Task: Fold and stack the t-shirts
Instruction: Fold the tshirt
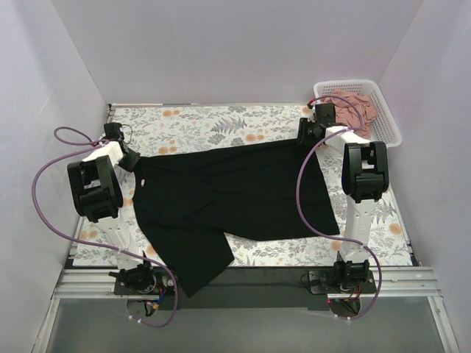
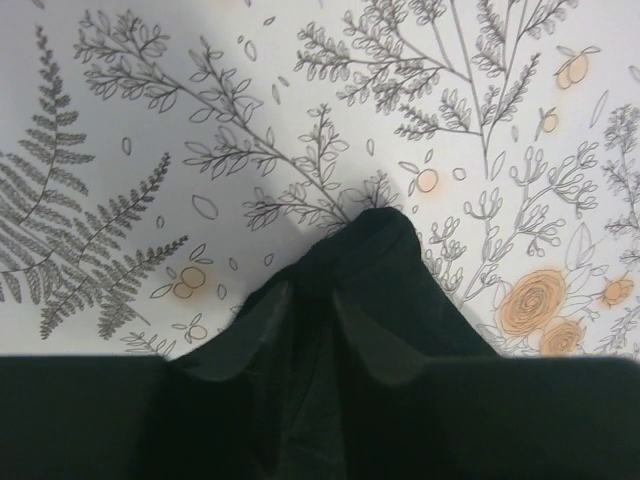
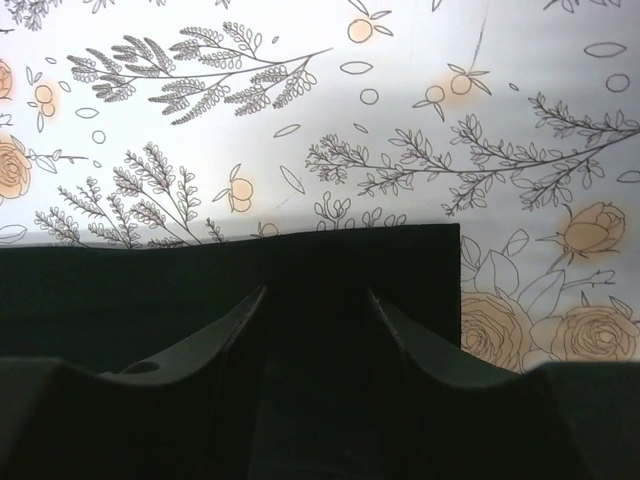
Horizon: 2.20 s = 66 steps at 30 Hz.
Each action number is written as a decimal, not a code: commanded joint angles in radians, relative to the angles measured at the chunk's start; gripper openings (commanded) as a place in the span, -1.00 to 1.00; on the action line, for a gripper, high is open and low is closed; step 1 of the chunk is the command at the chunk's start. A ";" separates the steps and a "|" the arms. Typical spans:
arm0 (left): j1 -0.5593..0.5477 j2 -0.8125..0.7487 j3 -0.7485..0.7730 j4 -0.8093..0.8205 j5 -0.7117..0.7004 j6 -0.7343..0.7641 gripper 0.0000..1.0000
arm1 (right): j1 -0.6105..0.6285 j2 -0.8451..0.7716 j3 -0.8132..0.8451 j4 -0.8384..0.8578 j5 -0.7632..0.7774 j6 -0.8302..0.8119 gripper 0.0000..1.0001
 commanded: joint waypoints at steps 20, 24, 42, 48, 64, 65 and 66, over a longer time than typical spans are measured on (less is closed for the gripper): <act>-0.082 -0.426 -0.123 -0.062 -0.077 0.032 0.36 | 0.040 -0.333 -0.243 -0.007 0.213 0.063 -0.08; -0.181 -0.544 -0.271 -0.024 -0.051 0.052 0.37 | 0.037 -0.361 -0.324 0.013 0.235 0.141 -0.14; -0.226 -0.292 -0.272 -0.047 -0.114 0.052 0.22 | 0.034 -0.384 -0.458 0.094 0.157 0.171 -0.16; -0.151 -0.239 -0.289 -0.086 -0.158 0.061 0.06 | 0.034 -0.392 -0.478 0.097 0.143 0.166 -0.16; -0.059 -0.311 -0.291 -0.074 -0.198 0.089 0.32 | 0.034 -0.347 -0.392 0.160 0.103 0.243 -0.17; -0.059 -0.331 -0.295 -0.065 -0.171 0.091 0.36 | 0.032 -0.341 -0.386 0.163 0.103 0.250 -0.17; -0.064 -0.377 -0.300 -0.059 -0.161 0.091 0.40 | 0.032 -0.326 -0.380 0.166 0.102 0.256 -0.18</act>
